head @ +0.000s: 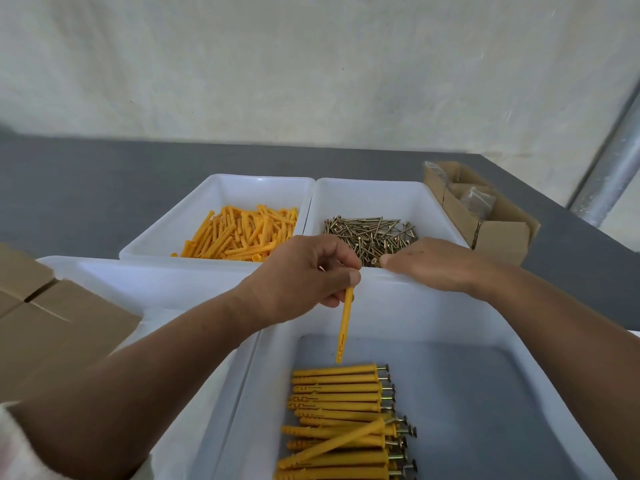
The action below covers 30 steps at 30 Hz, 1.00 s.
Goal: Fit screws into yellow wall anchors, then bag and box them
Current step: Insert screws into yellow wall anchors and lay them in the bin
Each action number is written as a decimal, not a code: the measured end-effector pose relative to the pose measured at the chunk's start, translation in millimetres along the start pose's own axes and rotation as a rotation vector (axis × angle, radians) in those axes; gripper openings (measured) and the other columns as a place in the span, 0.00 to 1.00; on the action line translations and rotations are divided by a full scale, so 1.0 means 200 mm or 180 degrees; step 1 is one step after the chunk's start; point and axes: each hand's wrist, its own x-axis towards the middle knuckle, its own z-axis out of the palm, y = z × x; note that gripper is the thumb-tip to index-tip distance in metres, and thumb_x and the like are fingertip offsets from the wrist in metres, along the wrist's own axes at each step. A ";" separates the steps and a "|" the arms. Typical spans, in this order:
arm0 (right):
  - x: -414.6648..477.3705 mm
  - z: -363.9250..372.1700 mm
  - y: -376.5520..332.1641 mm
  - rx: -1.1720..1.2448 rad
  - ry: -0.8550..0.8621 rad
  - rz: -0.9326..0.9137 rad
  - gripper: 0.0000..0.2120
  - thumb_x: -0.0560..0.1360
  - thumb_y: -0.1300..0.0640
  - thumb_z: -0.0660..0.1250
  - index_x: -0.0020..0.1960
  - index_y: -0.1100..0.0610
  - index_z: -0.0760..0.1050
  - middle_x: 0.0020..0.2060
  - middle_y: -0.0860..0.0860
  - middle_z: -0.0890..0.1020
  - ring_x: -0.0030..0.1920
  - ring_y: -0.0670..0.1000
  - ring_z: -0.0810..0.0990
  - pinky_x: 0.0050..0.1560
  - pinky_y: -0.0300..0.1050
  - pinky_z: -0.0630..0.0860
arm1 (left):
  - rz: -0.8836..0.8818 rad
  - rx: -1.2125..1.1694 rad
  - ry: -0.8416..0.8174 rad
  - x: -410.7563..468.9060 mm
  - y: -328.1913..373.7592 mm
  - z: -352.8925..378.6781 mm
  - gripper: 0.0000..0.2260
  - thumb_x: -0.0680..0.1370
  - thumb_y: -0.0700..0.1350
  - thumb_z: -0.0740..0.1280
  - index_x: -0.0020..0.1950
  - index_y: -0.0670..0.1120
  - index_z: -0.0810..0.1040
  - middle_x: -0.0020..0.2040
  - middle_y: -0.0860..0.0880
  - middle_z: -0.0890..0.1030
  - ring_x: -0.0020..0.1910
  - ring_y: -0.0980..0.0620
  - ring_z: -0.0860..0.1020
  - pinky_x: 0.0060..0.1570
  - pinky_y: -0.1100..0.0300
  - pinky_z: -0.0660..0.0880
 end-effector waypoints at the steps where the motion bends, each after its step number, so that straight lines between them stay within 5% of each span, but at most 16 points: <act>1: -0.01 -0.01 0.00 0.0176 0.0018 -0.0117 0.22 0.77 0.39 0.61 0.44 0.58 0.79 0.38 0.51 0.78 0.40 0.51 0.76 0.41 0.46 0.70 | 0.0000 0.0027 -0.0009 0.00 0.00 0.00 0.03 0.77 0.39 0.70 0.49 0.45 0.81 0.39 0.45 0.84 0.39 0.50 0.84 0.41 0.59 0.82; 4: -0.03 -0.03 0.02 0.0505 0.0044 -0.0406 0.08 0.77 0.47 0.67 0.44 0.48 0.82 0.35 0.41 0.81 0.38 0.42 0.76 0.39 0.38 0.68 | 0.0001 0.0084 -0.0055 0.00 0.00 0.00 0.04 0.77 0.39 0.70 0.50 0.46 0.81 0.39 0.46 0.85 0.41 0.48 0.84 0.43 0.59 0.82; 7: -0.03 -0.03 0.01 0.0516 0.0160 -0.0679 0.06 0.76 0.53 0.69 0.42 0.44 0.82 0.35 0.37 0.81 0.37 0.37 0.76 0.38 0.32 0.71 | -0.0011 0.0085 -0.0077 0.00 0.00 -0.01 0.04 0.77 0.39 0.70 0.51 0.46 0.81 0.40 0.47 0.85 0.42 0.46 0.84 0.45 0.57 0.82; 10: -0.03 -0.04 -0.02 0.0619 0.0544 -0.0854 0.06 0.75 0.56 0.71 0.42 0.47 0.82 0.36 0.40 0.83 0.38 0.42 0.79 0.45 0.40 0.76 | -0.0013 0.0059 -0.0085 0.00 -0.01 -0.01 0.05 0.76 0.38 0.71 0.51 0.45 0.81 0.40 0.47 0.85 0.43 0.46 0.84 0.46 0.56 0.82; 13: -0.06 -0.06 -0.06 0.1507 0.0772 -0.1038 0.05 0.76 0.63 0.69 0.44 0.55 0.82 0.37 0.47 0.85 0.39 0.52 0.83 0.44 0.47 0.82 | -0.0007 0.0043 -0.0074 0.00 -0.01 -0.01 0.06 0.76 0.38 0.71 0.52 0.45 0.80 0.40 0.47 0.85 0.43 0.47 0.84 0.46 0.57 0.82; 21: -0.10 -0.04 -0.16 0.3059 0.0659 -0.1063 0.20 0.76 0.67 0.69 0.64 0.53 0.70 0.38 0.56 0.84 0.42 0.59 0.86 0.37 0.46 0.81 | -0.0048 -0.0159 -0.0021 0.01 -0.01 -0.01 0.09 0.75 0.38 0.72 0.53 0.44 0.76 0.39 0.47 0.85 0.42 0.47 0.84 0.43 0.58 0.82; 30: -0.09 0.03 -0.21 0.2585 0.0884 -0.1092 0.21 0.75 0.65 0.70 0.63 0.50 0.69 0.36 0.53 0.84 0.36 0.55 0.86 0.38 0.46 0.82 | -0.0045 -0.0147 -0.0041 0.01 -0.02 -0.01 0.11 0.74 0.39 0.73 0.54 0.45 0.76 0.39 0.47 0.85 0.41 0.48 0.84 0.43 0.57 0.82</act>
